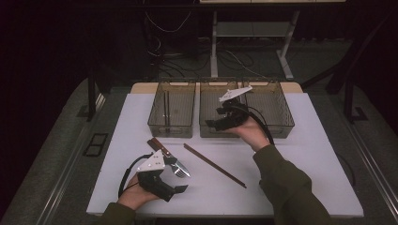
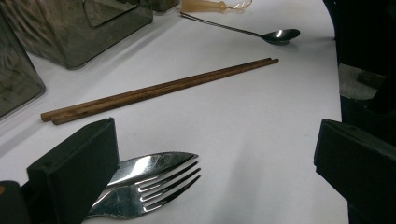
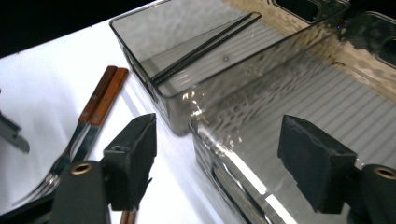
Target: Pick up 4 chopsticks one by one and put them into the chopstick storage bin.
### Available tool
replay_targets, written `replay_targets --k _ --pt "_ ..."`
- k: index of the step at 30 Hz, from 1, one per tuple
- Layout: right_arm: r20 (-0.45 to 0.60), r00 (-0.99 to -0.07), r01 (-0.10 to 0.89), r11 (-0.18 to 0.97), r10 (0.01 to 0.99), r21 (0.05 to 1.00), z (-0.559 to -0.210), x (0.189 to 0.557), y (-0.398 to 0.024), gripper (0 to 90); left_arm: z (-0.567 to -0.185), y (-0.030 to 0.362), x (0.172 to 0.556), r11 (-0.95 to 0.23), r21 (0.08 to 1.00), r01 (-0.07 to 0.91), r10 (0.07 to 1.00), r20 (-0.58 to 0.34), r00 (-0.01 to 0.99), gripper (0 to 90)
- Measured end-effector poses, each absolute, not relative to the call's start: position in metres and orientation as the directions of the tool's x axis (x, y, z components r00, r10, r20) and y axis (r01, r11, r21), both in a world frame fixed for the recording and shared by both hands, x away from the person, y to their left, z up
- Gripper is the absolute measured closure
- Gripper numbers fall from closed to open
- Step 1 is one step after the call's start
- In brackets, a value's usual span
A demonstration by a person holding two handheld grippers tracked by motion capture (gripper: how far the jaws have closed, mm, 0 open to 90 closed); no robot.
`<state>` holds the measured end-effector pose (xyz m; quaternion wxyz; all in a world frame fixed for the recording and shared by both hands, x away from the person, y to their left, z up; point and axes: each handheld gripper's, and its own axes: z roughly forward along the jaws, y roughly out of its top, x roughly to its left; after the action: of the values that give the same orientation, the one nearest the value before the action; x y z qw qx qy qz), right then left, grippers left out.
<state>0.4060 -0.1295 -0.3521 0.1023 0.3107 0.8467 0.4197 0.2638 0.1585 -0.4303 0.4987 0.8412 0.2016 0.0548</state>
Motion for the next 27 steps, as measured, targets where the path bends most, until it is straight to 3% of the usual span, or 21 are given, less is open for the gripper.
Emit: replay_targets --k 27 --pt "0.11 -0.783 0.434 0.41 0.613 0.802 -0.381 0.341 -0.207 23.1 -0.431 0.158 0.264 -0.424 0.858 0.288 0.403 -0.106 0.909 0.0"
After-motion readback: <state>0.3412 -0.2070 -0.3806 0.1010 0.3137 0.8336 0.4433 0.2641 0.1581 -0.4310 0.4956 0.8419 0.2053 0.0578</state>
